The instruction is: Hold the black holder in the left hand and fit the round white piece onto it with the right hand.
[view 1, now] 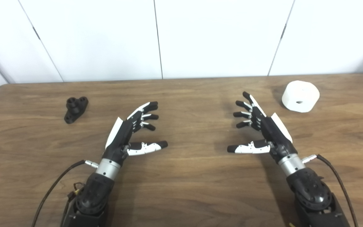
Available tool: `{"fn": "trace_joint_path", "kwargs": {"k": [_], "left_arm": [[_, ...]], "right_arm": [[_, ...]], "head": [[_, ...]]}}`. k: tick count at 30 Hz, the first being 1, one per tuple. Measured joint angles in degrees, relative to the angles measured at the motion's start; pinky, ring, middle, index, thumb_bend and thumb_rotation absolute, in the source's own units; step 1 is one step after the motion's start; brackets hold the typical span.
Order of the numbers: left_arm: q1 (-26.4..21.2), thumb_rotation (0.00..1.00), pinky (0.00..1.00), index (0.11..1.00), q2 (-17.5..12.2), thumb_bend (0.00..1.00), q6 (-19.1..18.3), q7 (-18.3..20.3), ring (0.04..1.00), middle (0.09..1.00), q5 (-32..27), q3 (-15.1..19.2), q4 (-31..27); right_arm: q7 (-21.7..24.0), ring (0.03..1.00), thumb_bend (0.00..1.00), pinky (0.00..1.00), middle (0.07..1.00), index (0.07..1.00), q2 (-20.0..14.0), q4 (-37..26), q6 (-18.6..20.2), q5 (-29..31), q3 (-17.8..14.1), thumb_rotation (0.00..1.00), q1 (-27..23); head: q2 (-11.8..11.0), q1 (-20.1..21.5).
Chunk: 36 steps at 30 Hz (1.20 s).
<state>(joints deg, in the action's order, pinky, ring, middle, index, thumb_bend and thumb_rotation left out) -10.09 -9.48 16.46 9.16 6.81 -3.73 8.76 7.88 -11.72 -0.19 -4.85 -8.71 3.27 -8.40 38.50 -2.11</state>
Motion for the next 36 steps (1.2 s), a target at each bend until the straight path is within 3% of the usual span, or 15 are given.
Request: {"fn": "trace_joint_path", "kwargs": {"k": [15,18,24,30,36], "left_arm": [[0.0,0.05,0.59,0.865,-0.1,0.78,0.1,-0.3,0.767,0.858,0.7,0.0,0.0],[-0.1,0.05,0.6,0.852,0.0,0.79,0.5,-0.8,0.763,0.844,1.5,-0.1,0.2],[-1.1,0.09,0.58,0.838,1.3,0.8,1.4,-3.6,0.754,0.827,5.3,-1.1,1.3],[-1.6,0.12,0.62,0.832,2.0,0.79,1.4,-5.2,0.767,0.827,8.0,-2.0,1.8],[-1.9,0.1,0.61,0.817,2.4,0.79,1.4,-6.6,0.746,0.813,9.2,-2.1,1.9]], "right_arm": [[0.0,0.799,0.81,0.64,0.909,0.998,0.4,0.1,-0.1,-0.2,-0.1,0.07,0.0],[0.0,0.798,0.8,0.64,0.913,1.0,0.4,0.6,-0.5,0.0,-0.3,0.07,0.0],[0.2,0.797,0.8,0.67,0.92,1.0,-1.3,2.5,-3.7,1.7,-1.8,0.02,0.3],[0.3,0.802,0.78,0.71,0.915,1.0,-2.6,0.4,-0.6,3.5,-4.0,0.0,1.7],[0.5,0.795,0.8,0.7,0.912,0.998,-2.5,-0.9,1.1,3.7,-3.9,0.0,1.7]], "head": [[-0.3,-0.3],[-2.9,-10.1],[-6.4,-18.0],[-7.9,-19.6],[-7.7,-19.3]]}}
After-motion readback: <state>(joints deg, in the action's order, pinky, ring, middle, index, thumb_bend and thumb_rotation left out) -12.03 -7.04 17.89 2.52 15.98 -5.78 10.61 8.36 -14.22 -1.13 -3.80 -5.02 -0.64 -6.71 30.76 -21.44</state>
